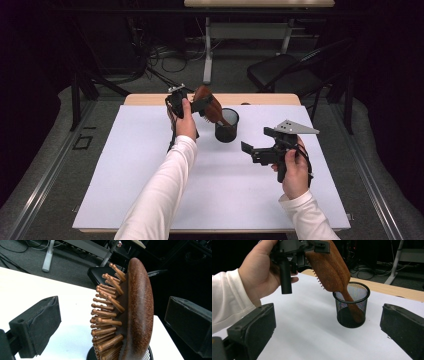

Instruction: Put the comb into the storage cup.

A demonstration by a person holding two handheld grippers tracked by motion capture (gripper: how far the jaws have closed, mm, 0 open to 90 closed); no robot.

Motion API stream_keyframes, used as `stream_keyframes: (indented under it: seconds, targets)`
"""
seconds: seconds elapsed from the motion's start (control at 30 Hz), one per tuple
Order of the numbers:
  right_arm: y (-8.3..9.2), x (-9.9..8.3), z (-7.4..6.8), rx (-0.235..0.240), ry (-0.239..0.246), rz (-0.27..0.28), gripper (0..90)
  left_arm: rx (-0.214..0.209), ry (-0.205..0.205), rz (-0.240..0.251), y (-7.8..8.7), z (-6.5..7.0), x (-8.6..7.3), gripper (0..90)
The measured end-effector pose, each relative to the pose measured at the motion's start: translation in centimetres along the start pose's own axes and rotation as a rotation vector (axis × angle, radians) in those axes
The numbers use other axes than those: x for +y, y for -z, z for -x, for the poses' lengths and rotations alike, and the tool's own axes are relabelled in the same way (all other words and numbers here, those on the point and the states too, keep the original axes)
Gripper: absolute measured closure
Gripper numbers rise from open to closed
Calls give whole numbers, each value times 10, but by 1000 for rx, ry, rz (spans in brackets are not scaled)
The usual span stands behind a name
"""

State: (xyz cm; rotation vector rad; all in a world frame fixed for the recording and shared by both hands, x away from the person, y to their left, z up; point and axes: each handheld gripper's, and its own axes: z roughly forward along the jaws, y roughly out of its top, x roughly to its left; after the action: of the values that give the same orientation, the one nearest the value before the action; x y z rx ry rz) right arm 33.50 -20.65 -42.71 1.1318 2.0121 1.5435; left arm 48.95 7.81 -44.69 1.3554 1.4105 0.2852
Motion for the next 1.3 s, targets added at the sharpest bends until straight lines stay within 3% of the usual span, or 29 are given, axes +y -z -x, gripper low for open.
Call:
stream_keyframes:
  seconds: [0.2,0.4,0.73,1.1,1.3]
  targets:
    - [1,0,1,-2,-4,3,0,12,-6,-20,2,-2,2,5]
    - [1,0,1,-4,-4,0,0,-6,-14,-34,7,-1,5,5]
    - [2,-1,3,-9,-4,-1,0,-5,-66,-61,13,1,8,5]
    - [2,-1,4,-12,-5,2,0,-34,-91,-75,25,1,16,6]
    - [3,-1,5,-13,-8,1,0,-38,-128,-92,33,2,18,6]
